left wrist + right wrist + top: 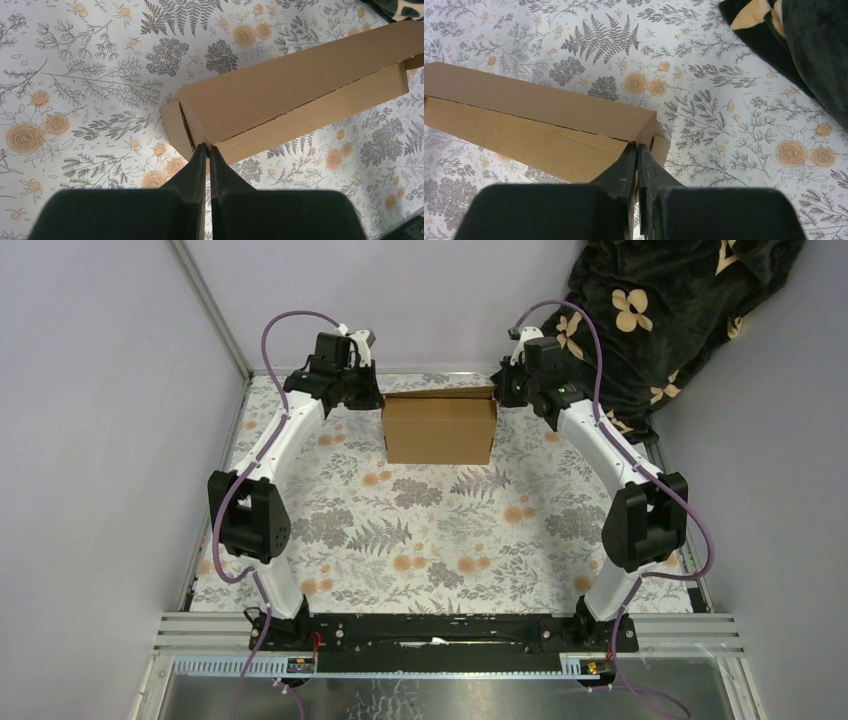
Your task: Fold the paper box
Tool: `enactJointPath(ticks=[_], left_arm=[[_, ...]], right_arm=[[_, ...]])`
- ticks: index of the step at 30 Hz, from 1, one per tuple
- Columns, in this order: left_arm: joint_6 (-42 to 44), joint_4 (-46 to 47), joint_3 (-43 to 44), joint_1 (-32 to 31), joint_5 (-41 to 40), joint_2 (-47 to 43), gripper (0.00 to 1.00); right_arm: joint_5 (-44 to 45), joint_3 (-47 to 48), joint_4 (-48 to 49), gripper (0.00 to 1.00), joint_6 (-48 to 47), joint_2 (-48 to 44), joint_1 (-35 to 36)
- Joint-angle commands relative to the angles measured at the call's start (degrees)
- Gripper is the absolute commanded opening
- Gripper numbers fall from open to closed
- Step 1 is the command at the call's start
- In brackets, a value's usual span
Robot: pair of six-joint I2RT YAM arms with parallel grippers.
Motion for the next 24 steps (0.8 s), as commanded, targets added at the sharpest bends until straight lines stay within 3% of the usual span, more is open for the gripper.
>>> enactJointPath(ticks=[1,24], left_arm=[[-2.3,-3.4,-3.4,-4.1,5.6,1.9,0.04],[-4.2,-1.8,-5.8,-4.1,3.6,0.2,0.04]], right_arm=[[-6.5,-6.4,-7.3,0.00,0.7,1.2,5.3],[-5.1,-18.3,-1.6,0.00,0.7,-0.9,5.6]])
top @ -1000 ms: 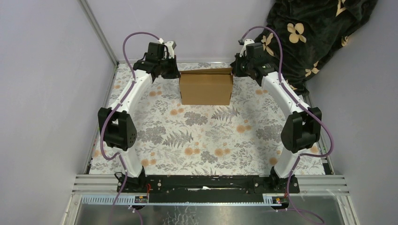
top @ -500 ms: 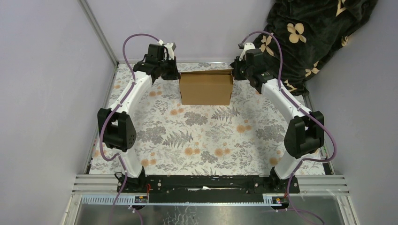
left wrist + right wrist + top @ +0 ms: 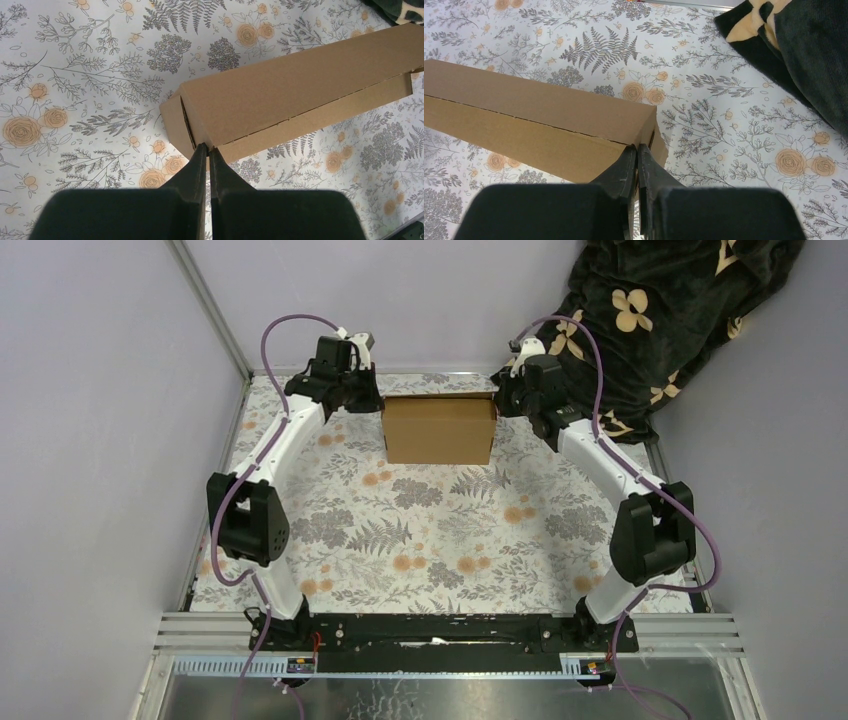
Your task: Fold the paper box
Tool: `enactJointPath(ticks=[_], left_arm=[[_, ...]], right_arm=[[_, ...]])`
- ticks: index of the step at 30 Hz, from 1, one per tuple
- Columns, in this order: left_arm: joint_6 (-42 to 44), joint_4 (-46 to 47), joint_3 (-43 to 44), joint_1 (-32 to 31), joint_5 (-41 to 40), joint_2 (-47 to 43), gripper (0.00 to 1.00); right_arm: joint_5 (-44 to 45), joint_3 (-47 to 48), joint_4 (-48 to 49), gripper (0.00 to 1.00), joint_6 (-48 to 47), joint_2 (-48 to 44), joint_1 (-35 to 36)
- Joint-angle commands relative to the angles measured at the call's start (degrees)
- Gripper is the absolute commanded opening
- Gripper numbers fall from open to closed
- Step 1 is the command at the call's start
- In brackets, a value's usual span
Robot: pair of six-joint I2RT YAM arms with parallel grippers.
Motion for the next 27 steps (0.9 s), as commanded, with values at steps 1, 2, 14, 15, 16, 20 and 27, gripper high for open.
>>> enactJointPath(ticks=[1,2,14,15,16,20,27], left_arm=[[-3.3,-2.7,-4.0,-3.8,4.8,1.0,0.04],[-3.5,-2.3,-4.5,-3.7,4.6,0.7,0.04],[-6.7,3.4,-11.7,-4.3,2.8,-2.7,0.04],[-6.9,4.0,-12.2,-4.4,2.6,-2.9,0.04],[-7.2,4.4,-12.6,-4.5,2.5,-3.0,0.03],[-7.7,5.9,-13.6,-4.6,1.8,-3.5,0.03],[-8.1,7.0,-14.5,-4.7,0.7,-4.3,0.03]], right_arm=[[-7.7,-5.7,-15.0,0.00,1.4,4.3,4.3],[-7.6,-5.8,-15.1,0.00,1.3,4.3,4.3],[-7.3,-8.7,-15.7,0.00,1.4,3.8,4.3],[-7.4,-8.8,-15.8,0.00,1.5,3.8,4.3],[-7.5,-8.9,-15.9,0.00,1.6,3.8,4.3],[-7.9,-8.9,-17.0,0.13,1.2,3.1,4.3],[-9.6,-9.2,-17.6,0.37,0.8,-0.5,4.3]])
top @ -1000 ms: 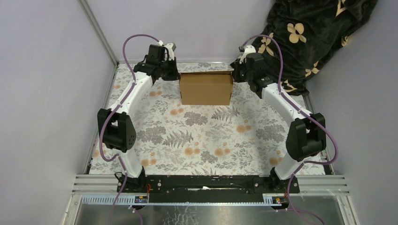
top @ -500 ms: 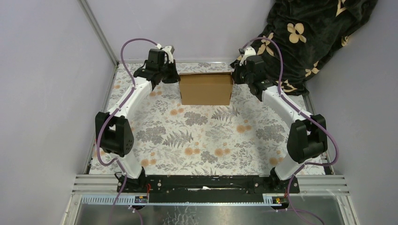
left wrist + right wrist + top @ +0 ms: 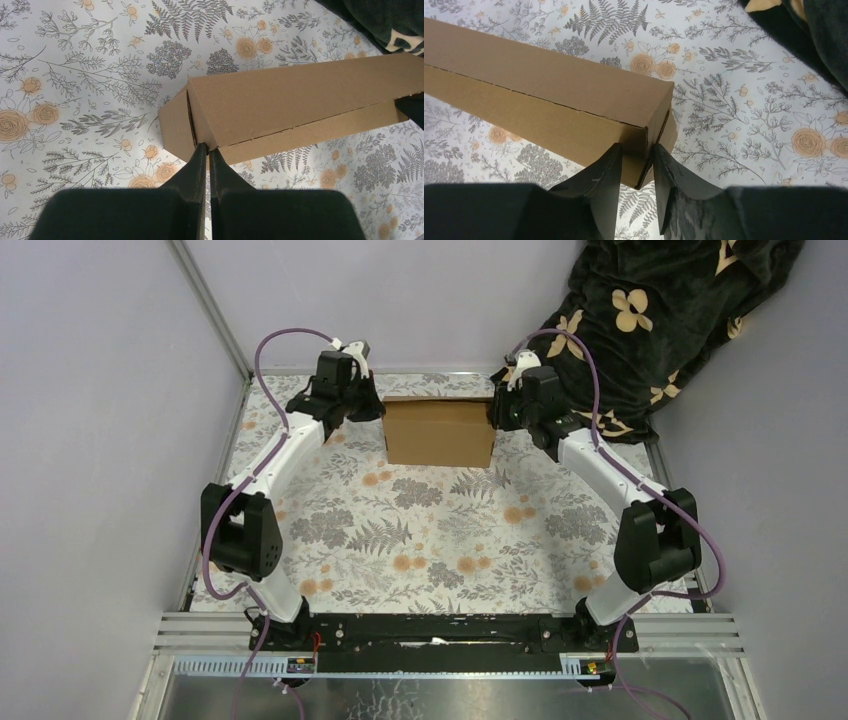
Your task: Fold the paper box
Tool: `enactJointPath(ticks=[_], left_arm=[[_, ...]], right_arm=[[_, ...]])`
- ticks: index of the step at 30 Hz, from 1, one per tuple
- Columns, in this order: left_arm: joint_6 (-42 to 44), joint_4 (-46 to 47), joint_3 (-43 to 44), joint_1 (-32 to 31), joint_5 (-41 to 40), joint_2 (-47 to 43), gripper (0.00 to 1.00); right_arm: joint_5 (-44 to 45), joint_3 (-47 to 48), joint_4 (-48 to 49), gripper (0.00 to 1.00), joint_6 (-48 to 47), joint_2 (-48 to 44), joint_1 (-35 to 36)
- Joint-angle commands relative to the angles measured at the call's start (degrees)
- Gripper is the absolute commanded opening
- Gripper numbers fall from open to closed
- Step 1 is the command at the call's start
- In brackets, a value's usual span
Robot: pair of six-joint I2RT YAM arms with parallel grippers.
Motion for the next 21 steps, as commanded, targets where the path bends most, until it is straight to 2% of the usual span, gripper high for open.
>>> enactJointPath(ticks=[1,7,11,15,18,21], left_arm=[[-2.5,-4.0,-3.0,-3.3,4.5,1.4,0.03],[-2.4,-3.9,-3.1,-3.2,3.4,1.1,0.03],[-2.3,-3.9,-2.9,-3.2,3.4,1.2,0.03],[-2.3,-3.9,-2.8,-3.2,3.2,1.1,0.03],[-2.3,-3.9,-2.9,-3.2,2.9,0.8,0.03],[-2.3,-4.0,-2.9,-3.2,2.9,0.7,0.03]], right_arm=[[-8.4,-3.9,-17.6,0.38,1.0,1.8,3.2],[-9.2,-3.9,-16.5,0.45,2.0,-0.3,3.2],[-9.3,-3.0,-16.7,0.57,2.5,-1.0,3.3],[-9.3,-2.5,-16.3,0.63,3.2,-1.9,3.2],[-9.1,-2.5,-15.7,0.62,3.8,-2.8,3.2],[-9.0,-2.5,-15.0,0.56,4.5,-3.6,3.2]])
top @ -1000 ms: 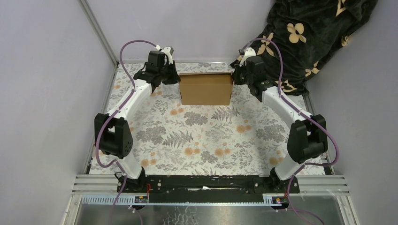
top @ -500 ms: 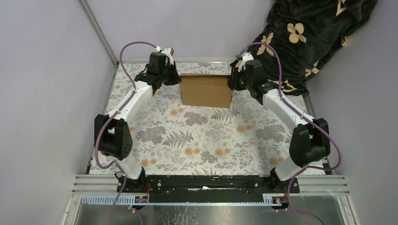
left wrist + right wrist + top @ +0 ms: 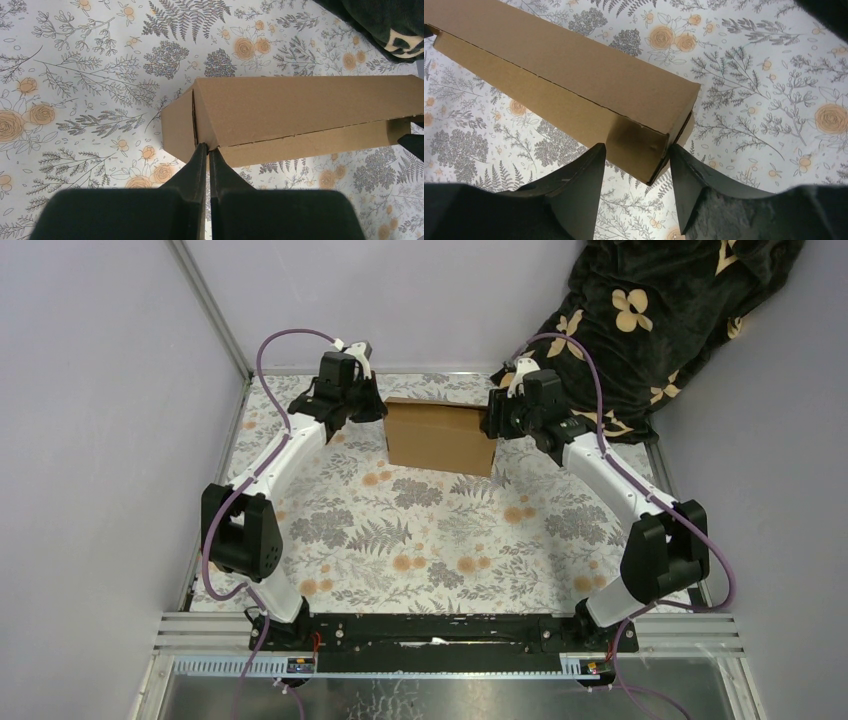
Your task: Fold the paper box
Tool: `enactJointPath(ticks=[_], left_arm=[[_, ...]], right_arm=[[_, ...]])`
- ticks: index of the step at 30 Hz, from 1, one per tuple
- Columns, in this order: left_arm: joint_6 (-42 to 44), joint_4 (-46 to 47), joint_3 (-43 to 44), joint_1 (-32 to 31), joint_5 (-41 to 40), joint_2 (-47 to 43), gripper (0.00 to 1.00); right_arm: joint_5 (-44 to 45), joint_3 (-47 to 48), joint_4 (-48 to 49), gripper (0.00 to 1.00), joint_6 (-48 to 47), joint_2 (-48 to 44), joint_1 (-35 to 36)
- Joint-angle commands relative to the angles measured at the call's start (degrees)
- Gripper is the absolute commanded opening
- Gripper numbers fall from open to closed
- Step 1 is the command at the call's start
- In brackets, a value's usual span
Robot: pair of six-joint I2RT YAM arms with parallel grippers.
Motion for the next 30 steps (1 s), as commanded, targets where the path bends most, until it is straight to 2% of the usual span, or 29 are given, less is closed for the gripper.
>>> enactJointPath(ticks=[1,5,9,14,20,30], left_arm=[[-1.7,-4.6,-2.3,-2.4,3.7,1.0,0.03],[-1.7,-4.7,-2.2,-2.4,3.6,0.8,0.03],[-1.6,-4.7,-2.3,-2.4,3.6,0.7,0.03],[-1.5,-4.7,-2.7,-2.5,3.7,0.5,0.03],[-1.5,-4.6,-3.4,-2.5,3.7,0.3,0.02],[-1.7,-4.4,-3.8,-2.6,3.4,0.2,0.02]], right_arm=[[-5.6,-2.0,-8.9,0.55,3.6,0.0,2.3],[-5.7,-3.3,-5.7,0.60,5.0,-2.0,2.3],[-4.3,-2.9,-5.0,0.62,6.0,-2.5,2.3],[-1.5,-3.4,-2.9,0.61,8.3,-4.1,2.3],[1.5,-4.5,-1.0,0.53,10.5,-5.5,2.3],[4.5,-5.3,2.6,0.59,12.9,-9.0,2.3]])
